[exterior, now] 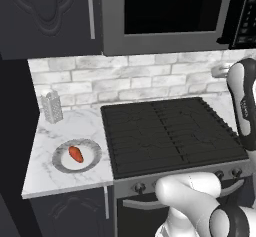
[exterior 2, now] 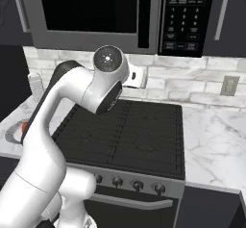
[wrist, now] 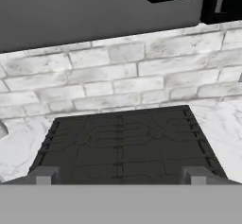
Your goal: Pick the sweet potato from the counter and place it in the microwave. Then turn on the microwave.
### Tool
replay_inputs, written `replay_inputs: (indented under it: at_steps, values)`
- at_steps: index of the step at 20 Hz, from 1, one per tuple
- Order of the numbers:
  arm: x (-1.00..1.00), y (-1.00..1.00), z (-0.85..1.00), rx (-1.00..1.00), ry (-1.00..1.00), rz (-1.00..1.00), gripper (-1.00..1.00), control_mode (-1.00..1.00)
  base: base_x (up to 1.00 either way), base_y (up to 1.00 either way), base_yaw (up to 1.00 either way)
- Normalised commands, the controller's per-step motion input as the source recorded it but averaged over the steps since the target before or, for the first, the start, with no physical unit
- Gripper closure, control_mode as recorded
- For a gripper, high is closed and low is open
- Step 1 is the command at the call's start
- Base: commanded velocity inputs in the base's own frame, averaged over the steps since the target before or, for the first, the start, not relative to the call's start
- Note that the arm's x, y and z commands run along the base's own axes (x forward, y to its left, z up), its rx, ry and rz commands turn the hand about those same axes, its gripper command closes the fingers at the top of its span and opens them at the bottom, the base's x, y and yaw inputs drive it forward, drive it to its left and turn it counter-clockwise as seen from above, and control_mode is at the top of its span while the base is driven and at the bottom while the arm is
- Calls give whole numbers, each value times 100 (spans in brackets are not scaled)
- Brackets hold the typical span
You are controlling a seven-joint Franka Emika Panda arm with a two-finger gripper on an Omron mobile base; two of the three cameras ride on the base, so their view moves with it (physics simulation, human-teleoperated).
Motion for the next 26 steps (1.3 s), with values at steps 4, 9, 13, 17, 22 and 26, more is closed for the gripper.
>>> replay_inputs:
  at_steps: [4,9,13,17,22,26]
  values:
    - [4,-43,44,0,-14,-13,-100,-100,0,0,0]
    - [19,-30,35,0,-9,-11,-100,-100,0,0,0]
    - [31,-18,26,0,-6,-5,-100,-100,0,0,0]
    - [26,-5,31,0,-10,-1,-100,-100,0,0,0]
    - [10,0,41,0,-13,0,-100,-100,0,0,0]
    - [8,0,40,0,-14,0,-100,-100,0,0,0]
